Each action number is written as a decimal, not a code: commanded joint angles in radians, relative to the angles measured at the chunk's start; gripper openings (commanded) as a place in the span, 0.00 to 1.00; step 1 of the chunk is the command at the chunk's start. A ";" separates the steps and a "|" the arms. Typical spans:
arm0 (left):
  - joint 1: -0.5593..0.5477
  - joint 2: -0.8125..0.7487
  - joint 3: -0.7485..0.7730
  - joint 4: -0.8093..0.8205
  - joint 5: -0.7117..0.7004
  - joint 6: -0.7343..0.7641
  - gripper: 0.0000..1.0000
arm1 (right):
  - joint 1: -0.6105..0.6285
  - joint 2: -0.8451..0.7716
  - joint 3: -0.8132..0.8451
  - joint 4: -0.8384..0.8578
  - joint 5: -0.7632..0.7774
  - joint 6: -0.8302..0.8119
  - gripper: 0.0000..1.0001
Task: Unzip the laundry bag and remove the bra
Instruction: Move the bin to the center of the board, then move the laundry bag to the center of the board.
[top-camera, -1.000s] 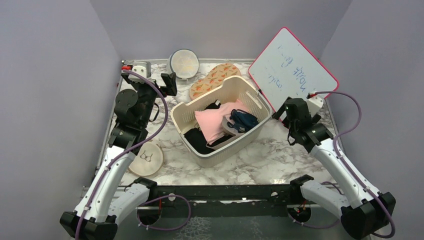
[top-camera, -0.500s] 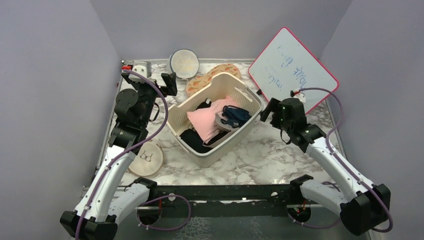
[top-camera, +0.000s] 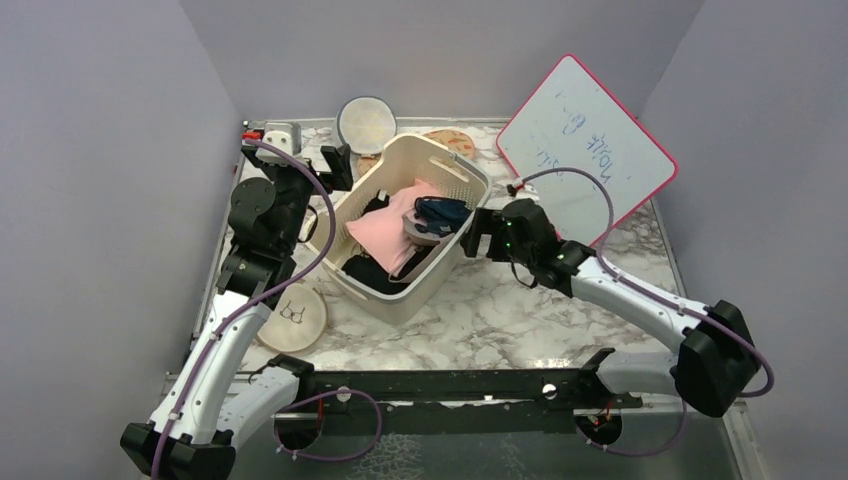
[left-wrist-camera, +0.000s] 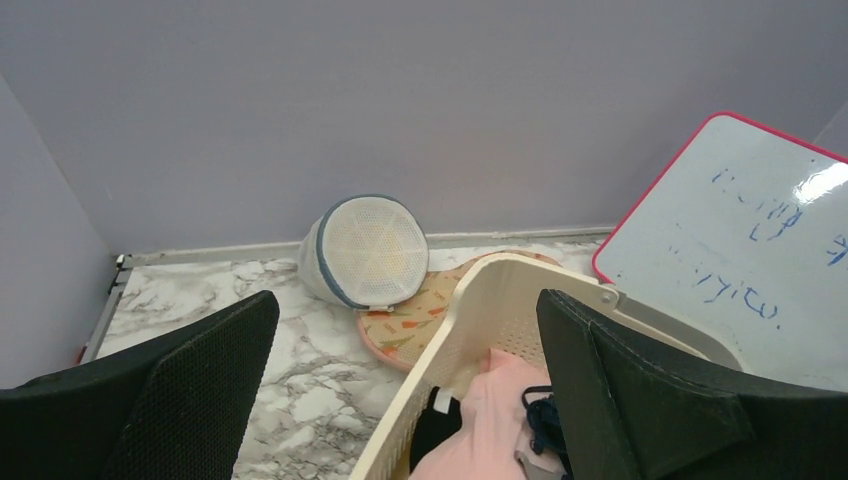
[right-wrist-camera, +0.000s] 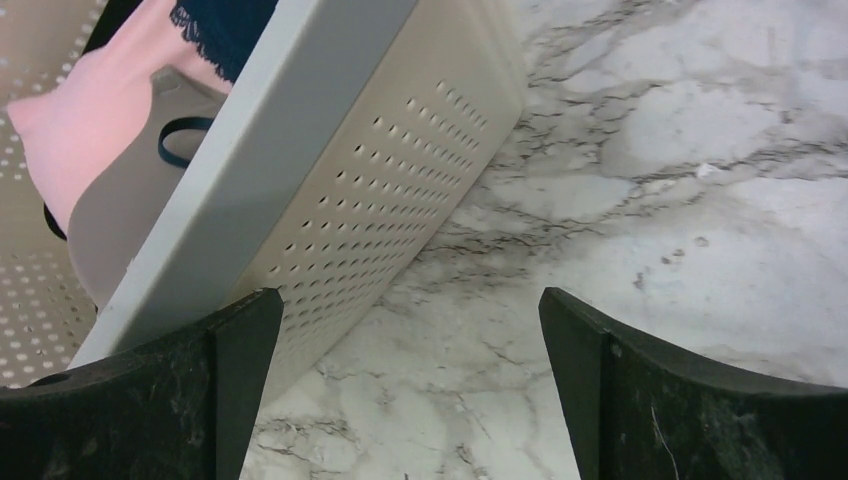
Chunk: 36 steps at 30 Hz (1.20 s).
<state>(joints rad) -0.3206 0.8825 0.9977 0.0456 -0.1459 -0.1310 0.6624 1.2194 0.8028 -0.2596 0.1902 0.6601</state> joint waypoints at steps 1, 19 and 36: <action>0.008 -0.011 -0.012 0.039 -0.004 0.011 0.99 | 0.085 0.086 0.084 0.171 0.019 0.010 1.00; 0.009 0.008 -0.014 0.041 -0.003 0.019 0.99 | 0.313 0.303 0.295 0.224 0.016 -0.163 1.00; 0.014 0.036 -0.017 0.043 0.035 0.007 0.99 | -0.047 0.054 0.193 0.269 -0.074 -0.331 1.00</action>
<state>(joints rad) -0.3138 0.9154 0.9886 0.0593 -0.1390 -0.1219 0.7349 1.1587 0.9600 0.0025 0.2375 0.2813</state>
